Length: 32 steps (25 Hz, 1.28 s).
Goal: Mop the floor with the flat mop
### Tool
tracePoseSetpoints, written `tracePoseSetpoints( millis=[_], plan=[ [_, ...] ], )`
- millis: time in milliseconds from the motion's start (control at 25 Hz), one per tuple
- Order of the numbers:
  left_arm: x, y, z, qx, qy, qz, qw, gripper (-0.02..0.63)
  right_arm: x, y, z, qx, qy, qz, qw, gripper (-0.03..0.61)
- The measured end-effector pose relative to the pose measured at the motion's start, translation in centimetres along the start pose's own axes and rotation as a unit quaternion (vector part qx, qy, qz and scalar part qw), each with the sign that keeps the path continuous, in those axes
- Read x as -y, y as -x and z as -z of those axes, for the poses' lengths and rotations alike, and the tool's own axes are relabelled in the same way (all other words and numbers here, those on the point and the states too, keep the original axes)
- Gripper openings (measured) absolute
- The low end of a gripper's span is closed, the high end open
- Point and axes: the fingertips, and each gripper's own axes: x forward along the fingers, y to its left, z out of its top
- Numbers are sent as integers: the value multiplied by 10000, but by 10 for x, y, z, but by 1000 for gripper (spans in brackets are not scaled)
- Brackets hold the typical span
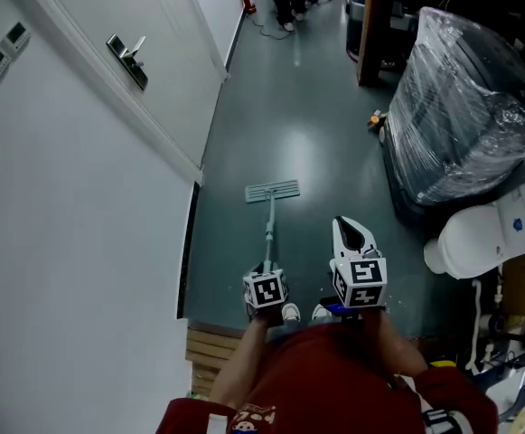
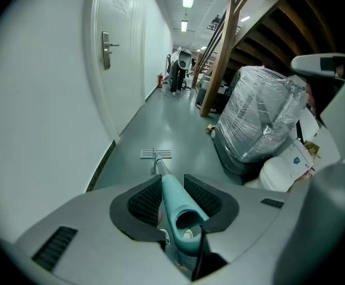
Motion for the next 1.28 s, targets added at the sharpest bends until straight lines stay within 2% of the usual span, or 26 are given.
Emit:
tracePoseSetpoints(
  millis=[200,360,480,720,1040,1280],
  plan=[
    [13,-7,-5,15,49,18,10000,132,13,0,5,64,-109,-158,9998,18],
    [17,-16,-17,176,55,56,9998,132,19,-6,10,-19,-124,-152,9998,18],
    [15,-20,-19,40,87,29,9999,132,21,-13,12,-86,-119,-118,9998,18],
    [-4,-37,-48,138,99,108,9998,132,12,-46,5,-188,-49,-47,9998,18],
    [-44,-57,-88,117,-66,172,9998,132,-25,-99,-20,-181,52,-12,9998,18],
    [-74,-70,-120,98,-196,345,9992,132,-44,-131,-37,-147,29,204,9997,18]
  ],
)
